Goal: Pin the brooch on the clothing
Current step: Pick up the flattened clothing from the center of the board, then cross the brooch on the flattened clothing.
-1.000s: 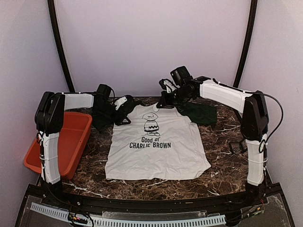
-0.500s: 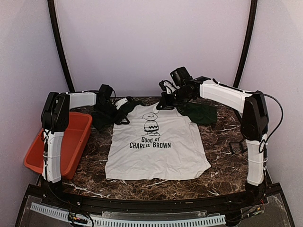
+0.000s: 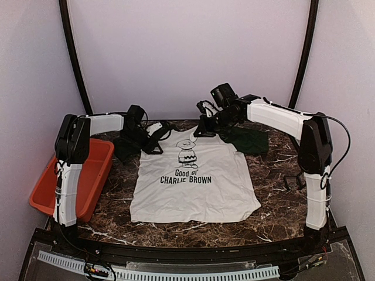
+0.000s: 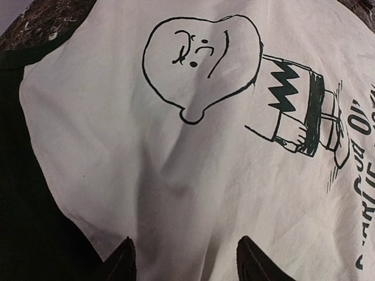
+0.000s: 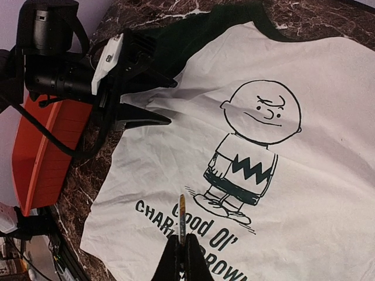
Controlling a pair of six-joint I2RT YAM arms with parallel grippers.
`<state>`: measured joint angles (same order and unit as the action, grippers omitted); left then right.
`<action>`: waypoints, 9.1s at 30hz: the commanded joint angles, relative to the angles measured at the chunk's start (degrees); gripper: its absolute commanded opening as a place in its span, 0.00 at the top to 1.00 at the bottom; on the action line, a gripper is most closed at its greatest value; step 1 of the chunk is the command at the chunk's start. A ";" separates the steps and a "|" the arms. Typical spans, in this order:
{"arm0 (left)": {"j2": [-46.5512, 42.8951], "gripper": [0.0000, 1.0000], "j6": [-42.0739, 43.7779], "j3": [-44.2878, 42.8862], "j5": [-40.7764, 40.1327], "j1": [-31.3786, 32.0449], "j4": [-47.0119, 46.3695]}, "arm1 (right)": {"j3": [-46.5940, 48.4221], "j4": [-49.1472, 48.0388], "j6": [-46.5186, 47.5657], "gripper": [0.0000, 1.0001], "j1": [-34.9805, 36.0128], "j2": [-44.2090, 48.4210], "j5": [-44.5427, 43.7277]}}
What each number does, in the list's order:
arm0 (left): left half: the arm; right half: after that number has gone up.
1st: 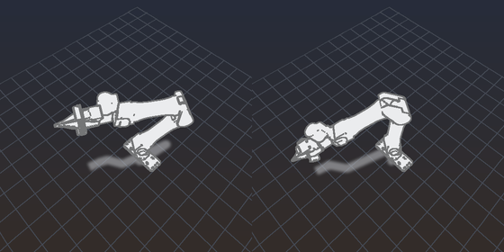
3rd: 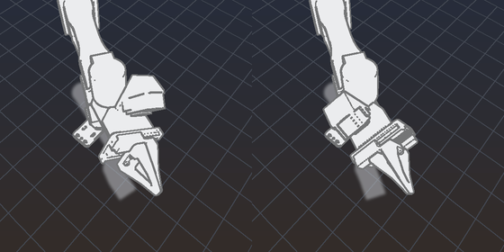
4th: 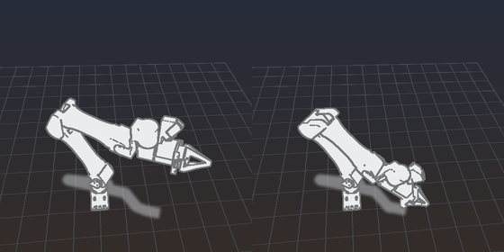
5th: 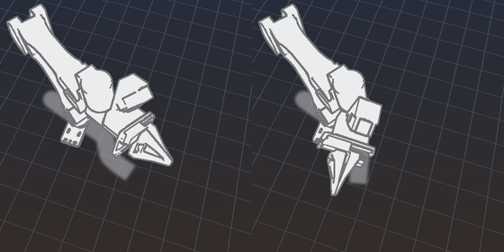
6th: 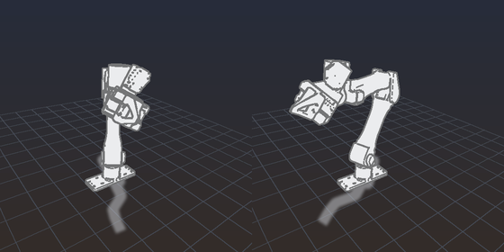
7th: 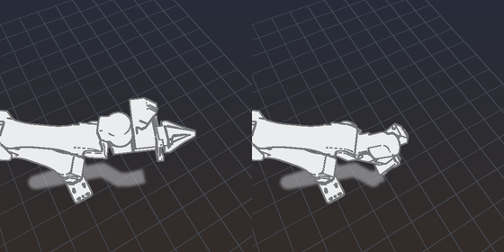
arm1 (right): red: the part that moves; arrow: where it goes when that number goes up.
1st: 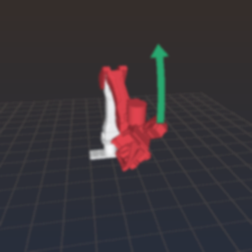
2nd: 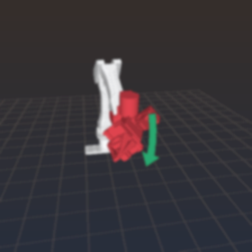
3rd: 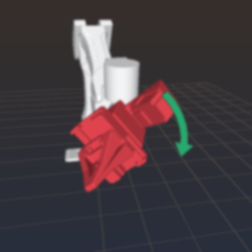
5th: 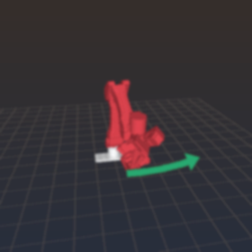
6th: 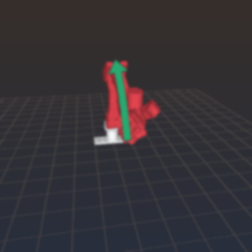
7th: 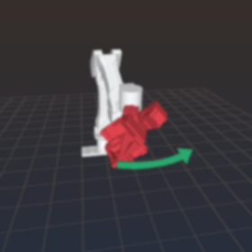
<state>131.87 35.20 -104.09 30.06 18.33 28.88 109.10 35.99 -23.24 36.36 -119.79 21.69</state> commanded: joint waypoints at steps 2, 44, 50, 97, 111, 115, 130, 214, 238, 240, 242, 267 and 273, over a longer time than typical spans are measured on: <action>0.72 0.44 -2.79 -1.53 -1.05 0.77 2.73 | 0.21 -0.11 -0.46 1.00 0.29 1.99 0.94; -4.75 0.96 -9.15 5.59 2.07 2.65 -3.98 | 18.44 -8.74 -20.55 1.00 0.29 -27.61 17.79; -9.05 0.99 -9.01 12.15 -3.45 5.63 -7.54 | 17.42 -13.02 -25.38 1.00 0.20 -28.80 19.39; -20.00 0.87 -1.18 32.12 -28.82 11.81 -29.30 | 13.06 -5.65 -26.04 1.00 0.05 -24.23 13.67; -22.93 0.46 -3.87 37.86 -24.84 11.41 -38.86 | -6.89 -14.21 -30.58 1.00 -1.89 -8.02 6.89; -23.39 0.37 -6.46 38.33 -20.53 9.66 -40.34 | -0.11 -6.02 -27.13 1.00 -1.32 -9.84 6.66; -19.50 0.42 -6.07 33.58 -8.33 6.59 -35.55 | 12.02 3.71 -34.23 1.00 -0.15 -15.54 7.30; -24.67 0.99 2.88 37.35 -11.48 12.37 -36.71 | 16.64 7.30 -29.30 1.00 0.02 -23.82 20.49; -25.69 0.99 5.40 40.22 -12.29 14.54 -38.94 | 14.33 -0.65 -34.89 1.00 -0.93 -24.14 26.12; -25.74 0.99 5.45 40.28 -11.53 14.52 -38.79 | 14.78 -0.49 -34.92 1.00 -0.98 -24.55 26.12; -25.78 0.99 5.67 40.27 -11.10 14.57 -38.48 | 15.12 -0.39 -34.94 1.00 -0.98 -24.98 26.35; -26.34 0.99 9.03 39.89 -7.48 14.86 -35.46 | 19.76 2.96 -32.94 1.00 -0.96 -27.78 26.94; -26.23 0.99 8.87 40.35 -10.56 14.96 -37.26 | 21.84 7.07 -28.44 1.00 0.47 -29.00 27.07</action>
<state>107.66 43.55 -64.55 20.56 32.69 -8.43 129.05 40.23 -55.40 35.64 -147.44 48.23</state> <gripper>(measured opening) 0.010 0.008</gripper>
